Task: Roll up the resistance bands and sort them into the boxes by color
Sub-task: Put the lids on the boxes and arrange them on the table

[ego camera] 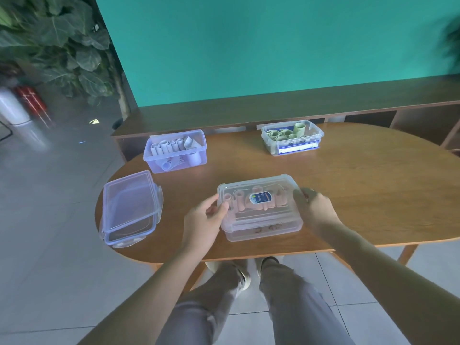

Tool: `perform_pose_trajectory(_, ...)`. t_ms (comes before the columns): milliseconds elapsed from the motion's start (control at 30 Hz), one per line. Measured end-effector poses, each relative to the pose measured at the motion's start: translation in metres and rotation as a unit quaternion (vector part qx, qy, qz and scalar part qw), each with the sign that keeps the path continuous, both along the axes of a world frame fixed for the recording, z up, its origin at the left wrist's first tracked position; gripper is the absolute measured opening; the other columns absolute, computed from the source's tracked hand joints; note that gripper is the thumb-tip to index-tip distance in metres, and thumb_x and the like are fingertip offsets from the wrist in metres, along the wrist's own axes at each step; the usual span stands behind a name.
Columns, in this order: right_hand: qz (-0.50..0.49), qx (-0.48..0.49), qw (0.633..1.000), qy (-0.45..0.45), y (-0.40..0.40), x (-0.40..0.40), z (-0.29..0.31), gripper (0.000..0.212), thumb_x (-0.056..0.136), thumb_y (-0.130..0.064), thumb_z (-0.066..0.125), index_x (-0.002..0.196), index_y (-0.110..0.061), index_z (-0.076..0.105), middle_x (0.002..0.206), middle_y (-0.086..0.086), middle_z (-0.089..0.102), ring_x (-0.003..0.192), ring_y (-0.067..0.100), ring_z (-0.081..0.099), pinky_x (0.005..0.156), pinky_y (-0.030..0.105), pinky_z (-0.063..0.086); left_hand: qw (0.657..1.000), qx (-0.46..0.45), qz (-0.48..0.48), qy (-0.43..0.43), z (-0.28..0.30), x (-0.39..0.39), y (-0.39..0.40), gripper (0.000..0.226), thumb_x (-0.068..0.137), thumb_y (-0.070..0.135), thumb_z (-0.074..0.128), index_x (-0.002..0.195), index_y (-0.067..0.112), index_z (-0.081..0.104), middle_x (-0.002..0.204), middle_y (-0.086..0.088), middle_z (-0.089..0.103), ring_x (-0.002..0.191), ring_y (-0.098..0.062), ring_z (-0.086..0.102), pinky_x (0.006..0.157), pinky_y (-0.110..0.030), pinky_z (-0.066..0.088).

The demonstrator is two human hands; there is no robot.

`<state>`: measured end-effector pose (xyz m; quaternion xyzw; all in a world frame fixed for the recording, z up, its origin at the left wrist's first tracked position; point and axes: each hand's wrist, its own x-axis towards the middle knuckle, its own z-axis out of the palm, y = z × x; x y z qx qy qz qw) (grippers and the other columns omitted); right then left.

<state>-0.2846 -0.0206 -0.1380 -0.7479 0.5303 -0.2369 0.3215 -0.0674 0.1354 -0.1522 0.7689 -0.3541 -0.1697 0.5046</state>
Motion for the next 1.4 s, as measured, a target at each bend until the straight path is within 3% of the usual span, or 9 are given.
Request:
perform_pose_trajectory(67,-0.003,-0.001,1.000,-0.009,-0.001,0.001,0.000,0.039,0.101,-0.026,0.039,0.083,0.004,0.054,0.073,0.013,0.049,0.063,0.023,0.040,0.051,0.030,0.029,1.000,-0.008,-0.002,0.007,0.000,0.002,-0.002,0.045,0.087,0.048,0.074,0.129,0.031,0.068,0.095,0.015,0.074,0.087,-0.008,0.070,0.080,-0.037,0.061)
perform_pose_trajectory(167,-0.006,0.006,0.999,-0.040,-0.001,0.001,-0.001,0.037,0.100,-0.025,0.043,0.073,-0.001,0.044,0.068,0.009,0.036,0.060,0.020,0.030,0.052,0.030,0.021,0.999,-0.023,-0.006,0.034,0.004,0.001,-0.003,0.044,0.087,0.041,0.076,0.128,0.027,0.069,0.087,-0.006,0.074,0.064,-0.012,0.064,0.059,-0.025,0.058)
perform_pose_trajectory(267,-0.004,0.029,0.997,-0.070,-0.001,-0.001,-0.005,0.037,0.100,-0.029,0.044,0.073,-0.004,0.045,0.067,0.005,0.036,0.062,0.020,0.031,0.055,0.031,0.023,0.999,-0.020,-0.011,0.033,0.008,0.000,-0.003,0.041,0.088,0.041,0.075,0.126,0.028,0.069,0.083,-0.015,0.071,0.053,-0.014,0.060,0.055,-0.029,0.059)
perform_pose_trajectory(500,0.026,0.050,0.997,-0.051,-0.006,-0.004,-0.006,0.035,0.103,-0.039,0.039,0.091,-0.015,0.062,0.070,0.003,0.055,0.060,0.020,0.048,0.053,0.027,0.035,1.000,-0.001,0.000,0.025,0.013,0.001,-0.007,0.035,0.086,0.041,0.077,0.118,0.028,0.069,0.079,-0.011,0.069,0.047,-0.013,0.056,0.046,-0.021,0.047)
perform_pose_trajectory(800,0.047,0.066,0.996,-0.047,-0.015,-0.005,-0.001,0.035,0.102,-0.032,0.044,0.072,-0.014,0.041,0.068,0.001,0.038,0.062,0.020,0.035,0.059,0.031,0.030,0.999,0.034,0.004,-0.024,0.016,-0.001,-0.011,0.031,0.086,0.049,0.074,0.107,0.031,0.062,0.070,-0.002,0.067,0.040,-0.011,0.057,0.041,-0.018,0.043)
perform_pose_trajectory(1033,0.064,0.057,0.994,-0.065,-0.014,-0.008,-0.005,0.036,0.103,-0.036,0.043,0.077,-0.013,0.048,0.068,0.000,0.045,0.061,0.018,0.041,0.056,0.031,0.033,0.996,0.062,0.017,-0.067,0.007,0.005,-0.018,0.052,0.082,0.062,0.070,0.122,0.030,0.060,0.091,0.004,0.068,0.077,-0.013,0.069,0.071,-0.039,0.061)
perform_pose_trajectory(1133,0.059,0.077,0.992,-0.081,-0.015,-0.010,-0.007,0.031,0.102,-0.042,0.047,0.095,-0.015,0.061,0.076,0.002,0.061,0.065,0.018,0.055,0.058,0.030,0.043,0.994,0.089,0.023,-0.058,0.008,0.005,-0.020,0.061,0.082,0.066,0.068,0.124,0.021,0.061,0.094,0.000,0.071,0.068,-0.012,0.070,0.057,-0.028,0.058)
perform_pose_trajectory(1267,0.045,0.135,0.984,-0.110,-0.020,-0.012,-0.002,0.037,0.100,-0.046,0.055,0.100,-0.010,0.063,0.073,0.005,0.063,0.058,0.018,0.056,0.051,0.027,0.047,0.993,0.107,0.007,-0.047,0.016,0.002,-0.019,0.045,0.088,0.057,0.068,0.102,0.015,0.062,0.066,-0.007,0.071,0.037,-0.006,0.054,0.038,-0.017,0.040)
perform_pose_trajectory(1400,0.036,0.185,0.969,-0.160,-0.027,-0.019,0.001,0.041,0.096,-0.043,0.065,0.101,-0.002,0.069,0.085,0.013,0.073,0.069,0.023,0.068,0.065,0.032,0.062,0.992,0.116,0.017,-0.053,0.024,0.004,-0.015,0.040,0.089,0.057,0.067,0.098,0.018,0.064,0.078,0.003,0.070,0.049,-0.007,0.063,0.039,-0.016,0.043)
